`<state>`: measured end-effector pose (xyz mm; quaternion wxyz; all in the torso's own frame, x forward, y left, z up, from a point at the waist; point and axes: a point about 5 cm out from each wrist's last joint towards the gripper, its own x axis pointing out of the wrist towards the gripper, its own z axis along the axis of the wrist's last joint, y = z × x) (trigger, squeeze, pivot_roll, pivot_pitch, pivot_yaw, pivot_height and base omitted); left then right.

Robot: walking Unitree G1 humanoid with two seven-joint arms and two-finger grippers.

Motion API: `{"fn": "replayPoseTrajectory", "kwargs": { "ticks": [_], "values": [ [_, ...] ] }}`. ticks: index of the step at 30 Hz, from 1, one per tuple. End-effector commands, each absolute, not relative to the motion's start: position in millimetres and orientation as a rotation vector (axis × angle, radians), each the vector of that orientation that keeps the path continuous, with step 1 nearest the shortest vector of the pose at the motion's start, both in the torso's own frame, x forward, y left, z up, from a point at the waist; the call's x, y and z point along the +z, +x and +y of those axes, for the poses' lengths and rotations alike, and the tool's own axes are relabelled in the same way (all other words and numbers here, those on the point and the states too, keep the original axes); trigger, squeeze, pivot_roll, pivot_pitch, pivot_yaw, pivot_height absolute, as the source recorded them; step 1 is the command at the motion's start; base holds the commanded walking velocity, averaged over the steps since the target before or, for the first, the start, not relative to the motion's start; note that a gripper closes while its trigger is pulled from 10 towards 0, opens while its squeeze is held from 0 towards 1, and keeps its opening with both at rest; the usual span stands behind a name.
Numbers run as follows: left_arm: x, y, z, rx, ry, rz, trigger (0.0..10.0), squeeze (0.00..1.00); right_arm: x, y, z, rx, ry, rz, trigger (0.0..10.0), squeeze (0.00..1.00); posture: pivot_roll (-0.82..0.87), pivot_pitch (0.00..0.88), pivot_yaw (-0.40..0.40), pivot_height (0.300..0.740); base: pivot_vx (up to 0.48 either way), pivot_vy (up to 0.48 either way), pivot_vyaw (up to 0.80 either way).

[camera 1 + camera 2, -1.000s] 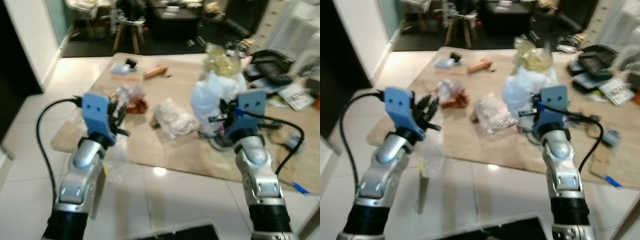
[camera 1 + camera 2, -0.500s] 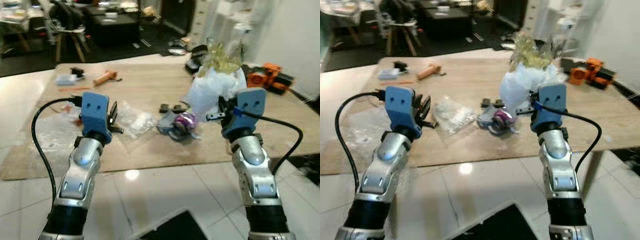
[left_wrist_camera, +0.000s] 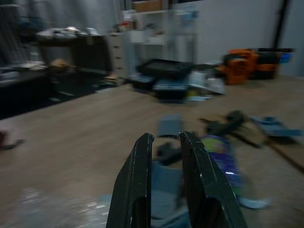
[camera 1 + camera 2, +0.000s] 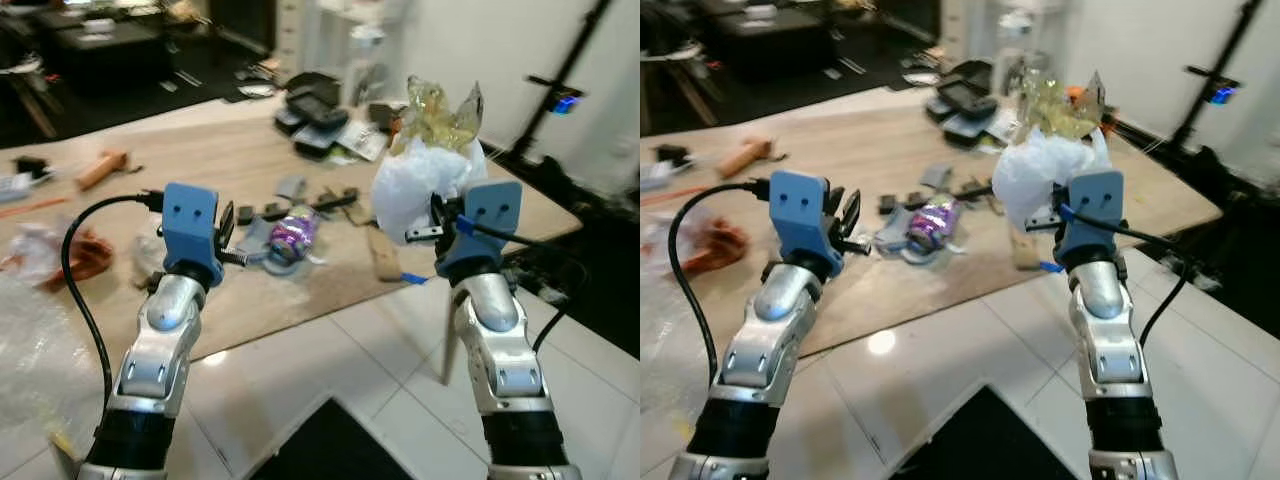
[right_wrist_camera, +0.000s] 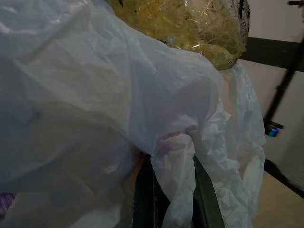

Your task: Picking trash to rubbish bin

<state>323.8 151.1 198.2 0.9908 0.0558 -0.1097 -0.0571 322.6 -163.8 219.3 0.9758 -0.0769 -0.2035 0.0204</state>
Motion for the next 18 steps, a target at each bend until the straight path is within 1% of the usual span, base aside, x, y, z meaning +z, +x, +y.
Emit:
{"fn": "replayPoseTrajectory", "kwargs": {
  "ticks": [1, 18],
  "values": [
    [196.7, 322.2, 152.9, -0.108, 0.123, -0.212, 10.0, 0.00, 214.6, 321.9, -162.2, 0.048, -0.155, -0.398, 10.0, 0.00, -0.07, 0.088, -0.030, 0.740, 0.000, 0.000, -0.80],
    [197.2, 321.3, 160.4, -0.085, 0.123, -0.212, 10.0, 0.00, 214.3, 322.0, -160.8, 0.053, -0.155, -0.396, 10.0, 0.00, -0.07, 0.101, -0.031, 0.740, 0.000, 0.000, -0.80]
  ]
}}
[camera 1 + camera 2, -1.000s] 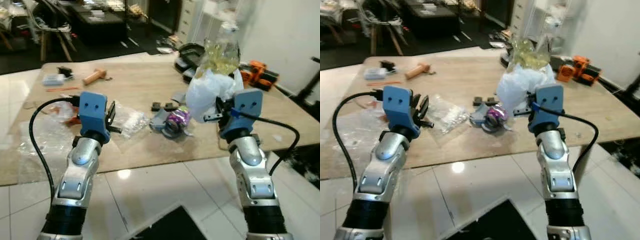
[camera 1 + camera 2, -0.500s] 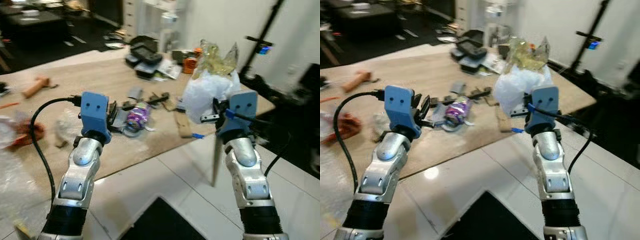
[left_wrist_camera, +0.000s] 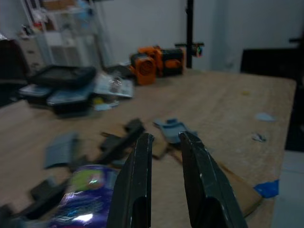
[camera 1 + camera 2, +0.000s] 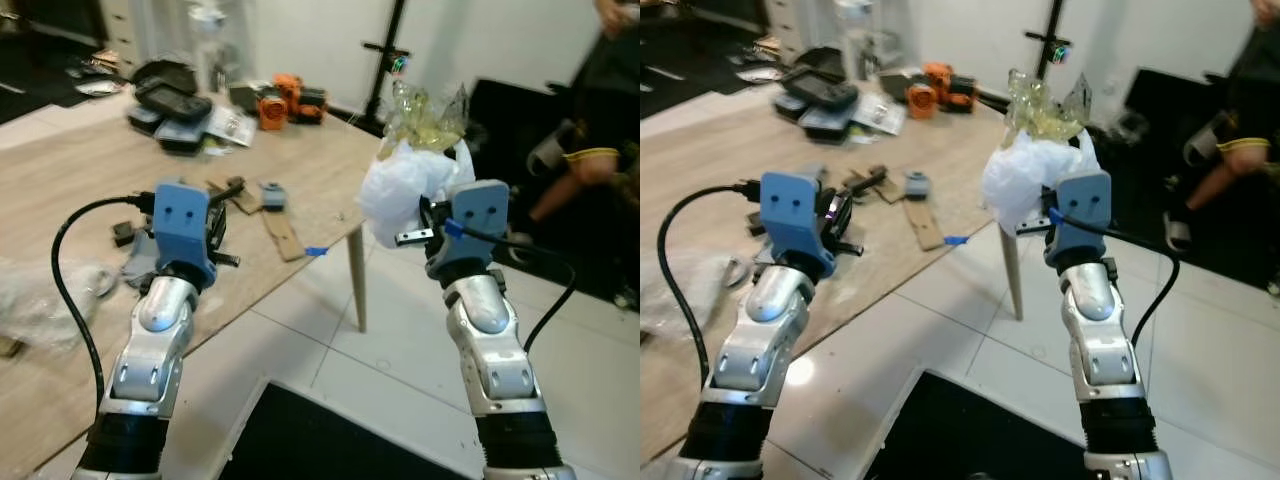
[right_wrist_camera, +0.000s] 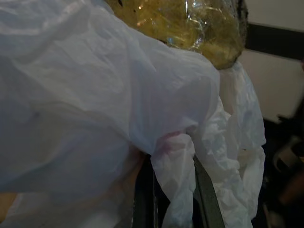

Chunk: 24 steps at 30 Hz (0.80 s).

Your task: Picking trash to rubbish bin

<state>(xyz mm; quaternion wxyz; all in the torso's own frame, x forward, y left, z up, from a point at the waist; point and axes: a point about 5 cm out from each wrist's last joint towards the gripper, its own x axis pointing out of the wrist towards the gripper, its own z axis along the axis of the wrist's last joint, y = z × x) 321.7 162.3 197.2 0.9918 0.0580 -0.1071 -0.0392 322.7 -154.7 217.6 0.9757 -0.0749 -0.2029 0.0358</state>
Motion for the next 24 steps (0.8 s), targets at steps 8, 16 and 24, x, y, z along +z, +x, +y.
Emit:
{"fn": "replayPoseTrajectory", "kwargs": {
  "ticks": [8, 16, 24],
  "values": [
    [198.4, 323.3, 158.5, -0.092, 0.125, -0.214, 10.0, 0.00, 215.2, 321.8, -161.8, 0.047, -0.157, -0.396, 10.0, 0.00, -0.08, 0.108, -0.024, 0.740, 0.000, 0.000, -0.80],
    [195.0, 321.8, 160.9, -0.098, 0.135, -0.202, 10.0, 0.00, 212.8, 319.6, -162.9, 0.046, -0.159, -0.391, 10.0, 0.00, -0.08, 0.115, -0.026, 0.740, 0.000, 0.000, -0.80],
    [192.8, 319.7, 158.9, -0.104, 0.138, -0.195, 10.0, 0.00, 208.9, 318.1, -161.4, 0.052, -0.160, -0.376, 10.0, 0.00, -0.07, 0.117, -0.028, 0.740, 0.000, 0.000, -0.80]
  ]
}}
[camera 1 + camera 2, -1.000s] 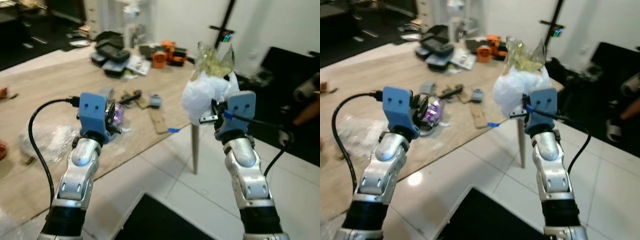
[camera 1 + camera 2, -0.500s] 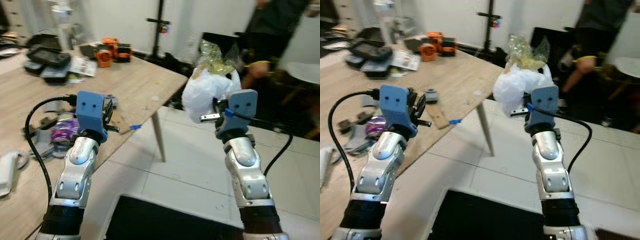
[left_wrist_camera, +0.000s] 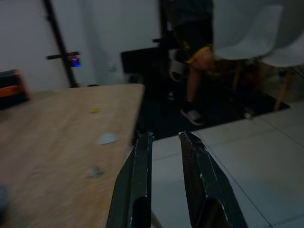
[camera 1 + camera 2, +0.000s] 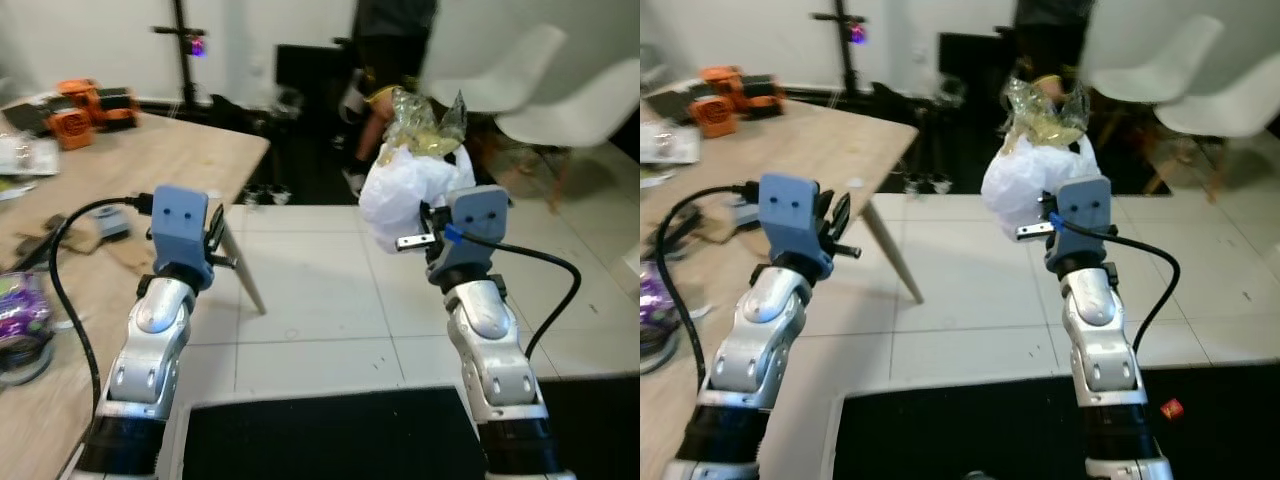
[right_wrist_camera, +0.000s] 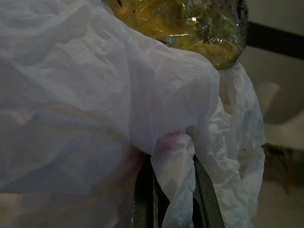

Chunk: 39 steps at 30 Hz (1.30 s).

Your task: Picking trash to rubbish bin

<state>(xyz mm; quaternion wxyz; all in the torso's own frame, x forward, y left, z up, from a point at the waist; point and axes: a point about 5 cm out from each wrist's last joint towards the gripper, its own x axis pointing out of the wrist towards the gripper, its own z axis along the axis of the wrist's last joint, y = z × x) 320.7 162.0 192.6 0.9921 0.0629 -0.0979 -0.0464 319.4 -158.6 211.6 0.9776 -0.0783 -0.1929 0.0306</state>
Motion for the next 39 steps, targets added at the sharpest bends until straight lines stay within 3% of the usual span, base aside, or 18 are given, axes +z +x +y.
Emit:
{"fn": "replayPoseTrajectory", "kwargs": {
  "ticks": [1, 18, 30, 39],
  "values": [
    [192.9, 319.4, 158.9, -0.102, 0.132, -0.196, 10.0, 0.00, 208.1, 317.9, -160.7, 0.054, -0.161, -0.373, 10.0, 0.00, -0.08, 0.120, -0.026, 0.740, 0.000, 0.000, -0.80],
    [189.2, 321.7, 167.0, -0.041, 0.114, -0.170, 10.0, 0.00, 186.6, 320.4, -157.6, 0.094, -0.152, -0.274, 10.0, 0.00, -0.08, 0.110, -0.037, 0.740, 0.000, 0.000, -0.80],
    [196.7, 332.6, 164.2, -0.110, 0.173, -0.166, 10.0, 0.00, 169.6, 314.9, -160.4, 0.019, -0.111, -0.241, 10.0, 0.00, -0.05, 0.095, 0.060, 0.740, 0.000, 0.000, -0.80],
    [197.4, 336.9, 160.1, -0.124, 0.168, -0.167, 10.0, 0.00, 165.3, 311.2, -159.7, 0.015, -0.108, -0.230, 10.0, 0.00, -0.07, 0.098, 0.063, 0.740, 0.000, 0.000, -0.80]
  ]
}}
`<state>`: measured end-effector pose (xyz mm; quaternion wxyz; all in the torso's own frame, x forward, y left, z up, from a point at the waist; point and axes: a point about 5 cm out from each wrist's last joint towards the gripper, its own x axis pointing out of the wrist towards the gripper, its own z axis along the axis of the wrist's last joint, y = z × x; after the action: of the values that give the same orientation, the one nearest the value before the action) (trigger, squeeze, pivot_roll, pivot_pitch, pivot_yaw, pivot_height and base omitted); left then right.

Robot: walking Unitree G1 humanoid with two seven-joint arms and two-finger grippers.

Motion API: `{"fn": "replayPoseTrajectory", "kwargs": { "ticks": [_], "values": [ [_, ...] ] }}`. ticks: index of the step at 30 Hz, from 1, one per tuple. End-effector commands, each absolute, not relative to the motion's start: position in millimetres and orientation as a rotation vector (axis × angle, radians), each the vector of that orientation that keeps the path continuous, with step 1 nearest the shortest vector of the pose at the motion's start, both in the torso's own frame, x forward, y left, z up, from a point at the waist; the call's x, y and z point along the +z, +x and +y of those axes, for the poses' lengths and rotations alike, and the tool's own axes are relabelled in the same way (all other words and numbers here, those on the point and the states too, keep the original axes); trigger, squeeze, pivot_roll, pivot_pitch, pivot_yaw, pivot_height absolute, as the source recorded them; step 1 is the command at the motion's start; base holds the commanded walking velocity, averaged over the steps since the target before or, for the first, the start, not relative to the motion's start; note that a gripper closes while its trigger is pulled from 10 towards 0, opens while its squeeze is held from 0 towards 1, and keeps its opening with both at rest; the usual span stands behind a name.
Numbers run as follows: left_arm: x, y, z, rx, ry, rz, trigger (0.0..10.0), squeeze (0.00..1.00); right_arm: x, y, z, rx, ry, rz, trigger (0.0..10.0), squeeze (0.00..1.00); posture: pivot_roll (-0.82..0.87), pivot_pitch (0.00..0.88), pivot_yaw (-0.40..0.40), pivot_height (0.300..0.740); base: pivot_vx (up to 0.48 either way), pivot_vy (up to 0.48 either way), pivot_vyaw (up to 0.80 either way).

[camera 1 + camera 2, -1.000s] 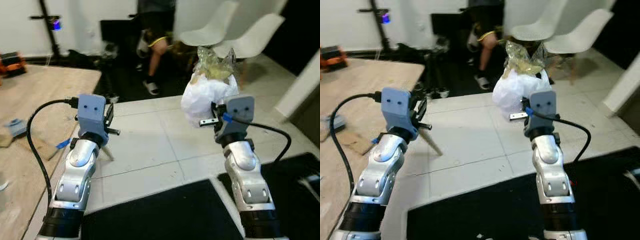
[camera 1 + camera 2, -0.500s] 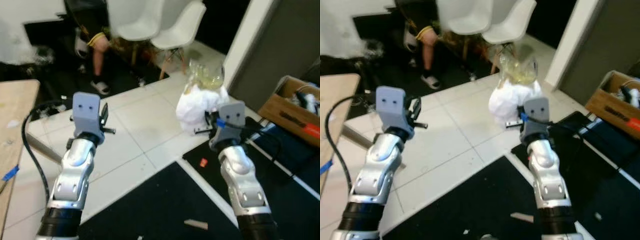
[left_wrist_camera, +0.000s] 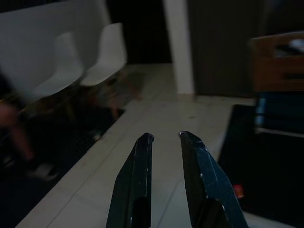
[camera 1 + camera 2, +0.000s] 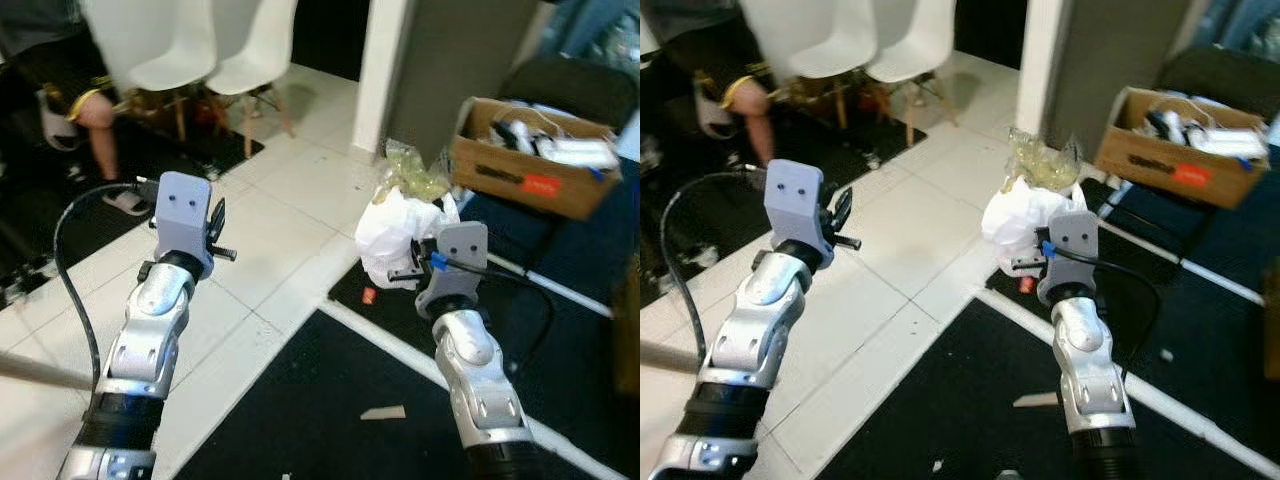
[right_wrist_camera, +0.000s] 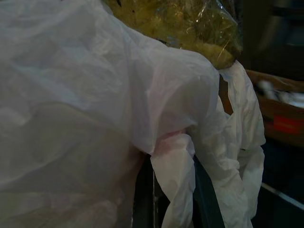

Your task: Picking trash to rubbish bin

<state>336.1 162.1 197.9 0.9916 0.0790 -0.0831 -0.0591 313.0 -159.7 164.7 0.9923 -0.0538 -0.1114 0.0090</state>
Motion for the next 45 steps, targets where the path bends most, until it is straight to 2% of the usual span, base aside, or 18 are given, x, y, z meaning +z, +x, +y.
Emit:
{"fn": "replayPoseTrajectory", "kwargs": {
  "ticks": [1, 15, 25, 33, 35, 45],
  "values": [
    [196.0, 336.7, 159.7, -0.124, 0.168, -0.164, 10.0, 0.00, 164.9, 310.9, -159.7, 0.016, -0.109, -0.229, 10.0, 0.00, -0.07, 0.098, 0.061, 0.740, 0.000, 0.000, -0.80],
    [192.5, 335.1, 158.9, -0.119, 0.156, -0.163, 10.0, 0.00, 162.6, 312.8, -158.9, 0.031, -0.115, -0.216, 10.0, 0.00, -0.07, 0.095, 0.033, 0.740, 0.000, 0.000, -0.80],
    [185.0, 331.7, 168.4, -0.059, 0.138, -0.129, 10.0, 0.00, 157.8, 314.3, -158.4, 0.040, -0.112, -0.188, 10.0, 0.00, -0.07, 0.104, 0.009, 0.740, 0.000, 0.000, -0.80],
    [175.2, 327.0, 167.5, -0.032, 0.066, -0.089, 10.0, 0.00, 143.8, 314.7, -163.7, 0.032, -0.027, -0.090, 10.0, 0.00, -0.07, 0.106, -0.010, 0.740, 0.000, 0.000, -0.80],
    [170.3, 323.6, 167.5, -0.016, 0.027, -0.065, 10.0, 0.00, 132.5, 315.1, -165.2, 0.044, 0.007, -0.016, 10.0, 0.00, -0.07, 0.106, -0.018, 0.740, 0.000, 0.000, 0.00],
    [158.4, 313.9, 163.0, -0.045, 0.061, -0.023, 10.0, 0.00, 113.7, 311.9, -163.5, 0.066, 0.008, 0.065, 10.0, 0.00, -0.07, 0.078, -0.046, 0.740, 0.033, 0.000, 0.00]
  ]
}}
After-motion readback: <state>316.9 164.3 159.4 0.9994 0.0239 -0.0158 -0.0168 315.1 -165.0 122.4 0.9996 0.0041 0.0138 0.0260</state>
